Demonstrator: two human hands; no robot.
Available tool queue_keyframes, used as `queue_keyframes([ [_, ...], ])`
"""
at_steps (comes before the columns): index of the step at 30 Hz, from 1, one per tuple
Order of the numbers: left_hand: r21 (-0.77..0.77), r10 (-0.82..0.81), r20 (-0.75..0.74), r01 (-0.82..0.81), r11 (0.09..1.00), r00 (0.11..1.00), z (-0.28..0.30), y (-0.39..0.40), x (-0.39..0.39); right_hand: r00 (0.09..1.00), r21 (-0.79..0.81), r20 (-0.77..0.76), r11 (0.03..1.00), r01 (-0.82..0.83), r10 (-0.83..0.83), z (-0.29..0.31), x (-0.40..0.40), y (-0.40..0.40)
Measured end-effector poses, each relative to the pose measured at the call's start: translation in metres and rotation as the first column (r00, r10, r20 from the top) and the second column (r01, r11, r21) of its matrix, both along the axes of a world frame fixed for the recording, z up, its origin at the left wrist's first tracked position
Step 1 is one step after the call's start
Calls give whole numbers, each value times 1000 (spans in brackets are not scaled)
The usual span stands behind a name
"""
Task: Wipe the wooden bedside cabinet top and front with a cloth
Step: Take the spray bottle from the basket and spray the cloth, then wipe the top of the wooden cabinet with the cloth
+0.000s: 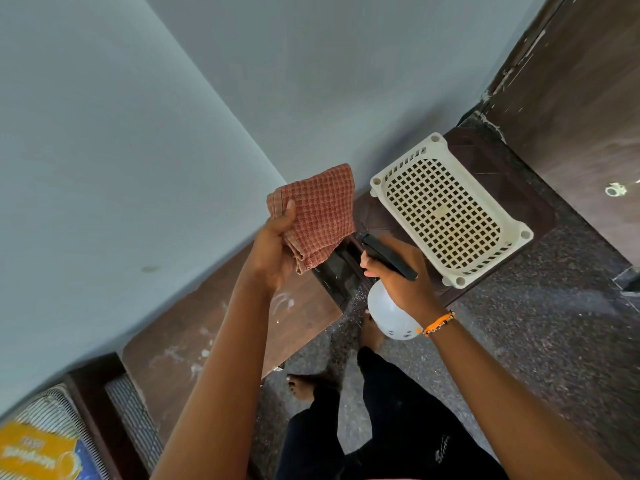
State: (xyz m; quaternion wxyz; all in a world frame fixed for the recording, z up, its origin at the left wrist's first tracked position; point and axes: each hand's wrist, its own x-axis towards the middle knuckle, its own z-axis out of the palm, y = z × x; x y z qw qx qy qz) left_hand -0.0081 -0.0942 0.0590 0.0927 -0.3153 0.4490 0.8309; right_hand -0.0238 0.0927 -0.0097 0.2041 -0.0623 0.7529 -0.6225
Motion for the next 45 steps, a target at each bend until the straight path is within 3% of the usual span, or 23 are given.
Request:
queue_keyframes([
  [4, 9, -5, 39, 4, 1000, 999, -7, 4, 2, 996, 88, -76, 995, 50, -43, 2, -4, -1],
  [10, 22, -16, 116, 13, 1000, 993, -18, 14, 8, 980, 7, -43, 981, 193, -193, 12, -39, 12],
  [13, 25, -27, 157, 23, 999, 987, -21, 20, 8, 947, 76, -163, 954, 291, -276, 17, -63, 16],
  [17, 15, -13, 167, 11, 1000, 986, -24, 27, 9, 846, 248, -392, 845, 474, -360, 7, -95, 15],
  [21, 8, -24, 192, 23, 1000, 981, -28, 32, 7, 796, 104, -302, 812, 575, -525, -9, -120, 16],
  [29, 60, 26, 239, -42, 997, 971, -43, 32, 15, 817, 133, -119, 807, 576, -564, -46, -127, 24],
  [34, 160, 72, 262, -117, 980, 962, -48, 27, 34, 755, 146, 98, 760, 634, -648, -48, -78, 19],
  [36, 183, 77, 276, -131, 974, 958, -48, 25, 48, 801, 187, 201, 825, 533, -563, -41, -49, 10],
  [38, 216, 82, 287, -148, 965, 955, -47, 18, 70, 850, 87, 445, 959, 271, -281, -30, -15, -6],
  [41, 223, 87, 349, -173, 959, 933, -52, -2, 112, 740, -191, 645, 978, -86, 191, -19, 31, -34],
  [43, 232, 93, 379, -192, 954, 921, -61, -14, 139, 693, -216, 665, 960, -181, 280, -21, 52, -50],
  [45, 203, 137, 405, -235, 951, 904, -71, -30, 175, 703, -115, 653, 954, -276, 282, -24, 74, -70],
])
